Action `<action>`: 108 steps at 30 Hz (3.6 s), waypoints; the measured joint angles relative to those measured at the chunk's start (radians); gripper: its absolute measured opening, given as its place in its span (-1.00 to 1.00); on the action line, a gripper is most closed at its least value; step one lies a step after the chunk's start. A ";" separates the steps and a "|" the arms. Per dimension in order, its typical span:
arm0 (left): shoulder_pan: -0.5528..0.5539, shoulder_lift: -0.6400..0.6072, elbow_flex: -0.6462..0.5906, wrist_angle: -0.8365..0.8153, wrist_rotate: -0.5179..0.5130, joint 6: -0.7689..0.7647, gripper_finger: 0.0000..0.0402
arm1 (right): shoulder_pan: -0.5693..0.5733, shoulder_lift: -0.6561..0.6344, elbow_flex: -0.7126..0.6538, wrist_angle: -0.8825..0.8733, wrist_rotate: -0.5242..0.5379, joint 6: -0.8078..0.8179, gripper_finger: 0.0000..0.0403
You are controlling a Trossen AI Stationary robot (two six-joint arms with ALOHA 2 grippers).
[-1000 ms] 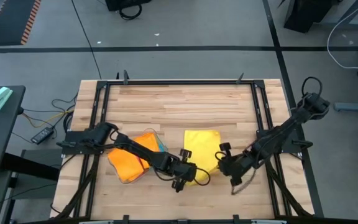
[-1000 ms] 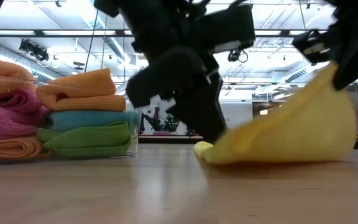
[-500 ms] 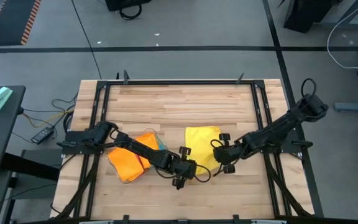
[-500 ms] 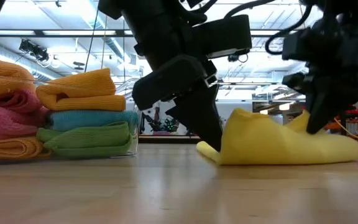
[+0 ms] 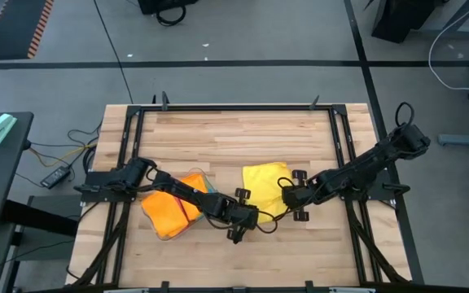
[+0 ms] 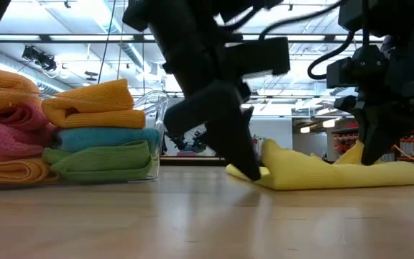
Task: Fold microfiber towels
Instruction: Fold the yellow microfiber cloth
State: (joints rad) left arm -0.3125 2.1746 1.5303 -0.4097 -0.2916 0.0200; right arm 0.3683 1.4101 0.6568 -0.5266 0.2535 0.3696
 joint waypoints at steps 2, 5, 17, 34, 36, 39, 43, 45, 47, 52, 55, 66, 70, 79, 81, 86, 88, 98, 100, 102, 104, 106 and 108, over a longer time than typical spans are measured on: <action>0.002 0.003 -0.001 -0.012 0.000 0.000 -0.87 | -0.002 -0.007 0.006 -0.027 0.009 0.003 -0.95; 0.003 0.005 0.000 -0.007 0.000 0.016 -0.92 | -0.002 -0.031 0.009 -0.033 0.029 0.005 -0.95; 0.006 0.006 0.007 -0.009 -0.023 0.052 -0.88 | -0.019 -0.031 0.008 -0.070 -0.011 0.074 -0.95; 0.052 0.051 0.022 0.028 0.002 0.070 -0.84 | -0.036 -0.064 0.017 -0.119 0.013 0.088 -0.95; 0.050 0.055 0.023 0.034 0.003 0.071 -0.85 | -0.047 -0.064 -0.006 -0.088 0.016 0.096 -0.95; 0.049 0.056 0.022 0.035 0.001 0.071 -0.90 | -0.069 -0.064 -0.038 -0.062 0.015 0.102 -0.95; 0.049 0.055 0.021 0.033 0.004 0.071 -0.95 | -0.093 -0.064 -0.072 -0.048 0.015 0.112 -0.95; 0.049 0.055 0.021 0.033 0.005 0.071 -0.96 | -0.096 -0.064 -0.090 -0.028 0.010 0.095 -0.92; 0.049 0.055 0.020 0.034 0.006 0.071 -0.93 | -0.096 -0.064 -0.097 -0.007 0.006 0.062 -0.88; 0.049 0.056 0.019 0.039 0.008 0.071 -0.83 | -0.096 -0.064 -0.098 0.032 0.032 0.006 -0.74; 0.046 0.056 0.019 0.039 0.009 0.071 -0.82 | -0.098 -0.064 -0.099 0.032 0.066 -0.029 -0.66; 0.035 0.058 0.018 0.033 0.008 0.055 -0.92 | -0.127 -0.064 -0.099 0.006 0.041 0.022 -0.46; 0.035 0.057 0.018 0.032 0.008 0.044 -0.88 | -0.132 -0.064 -0.084 -0.032 0.040 0.023 -0.43; 0.032 -0.034 0.011 -0.091 0.035 0.044 -0.90 | -0.132 -0.064 -0.033 -0.076 0.060 -0.002 -0.32; 0.032 -0.055 0.013 -0.102 0.046 0.043 -0.92 | -0.133 -0.064 -0.038 -0.064 0.064 -0.003 -0.30; 0.027 -0.064 0.013 -0.083 0.046 0.040 -0.93 | -0.133 -0.064 -0.048 0.007 0.064 -0.054 -0.28; 0.026 -0.064 0.013 -0.088 0.042 0.041 -0.92 | -0.133 -0.064 -0.048 0.018 0.065 -0.076 -0.28; 0.028 -0.068 0.015 -0.139 -0.234 0.049 -0.92 | -0.133 -0.064 -0.048 0.025 0.064 -0.083 -0.28; 0.046 -0.067 0.015 -0.133 -0.240 0.005 -0.87 | -0.133 -0.064 -0.048 0.025 0.064 -0.086 -0.28; 0.076 -0.066 0.015 -0.134 -0.192 -0.040 -0.78 | -0.133 -0.064 -0.049 0.025 0.064 -0.085 -0.28; 0.118 -0.065 0.015 -0.122 -0.094 -0.061 -0.67 | -0.133 -0.064 -0.048 0.025 0.064 -0.085 -0.28; 0.157 -0.064 0.016 -0.096 -0.003 -0.073 -0.55 | -0.132 -0.064 -0.048 0.026 0.064 -0.084 -0.28; 0.189 -0.064 0.016 -0.079 0.050 -0.091 -0.44 | -0.131 -0.064 -0.048 0.028 0.064 -0.084 -0.28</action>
State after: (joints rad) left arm -0.1239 2.1101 1.5463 -0.4885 -0.2416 -0.0711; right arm 0.2369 1.3464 0.6086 -0.4988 0.3180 0.2859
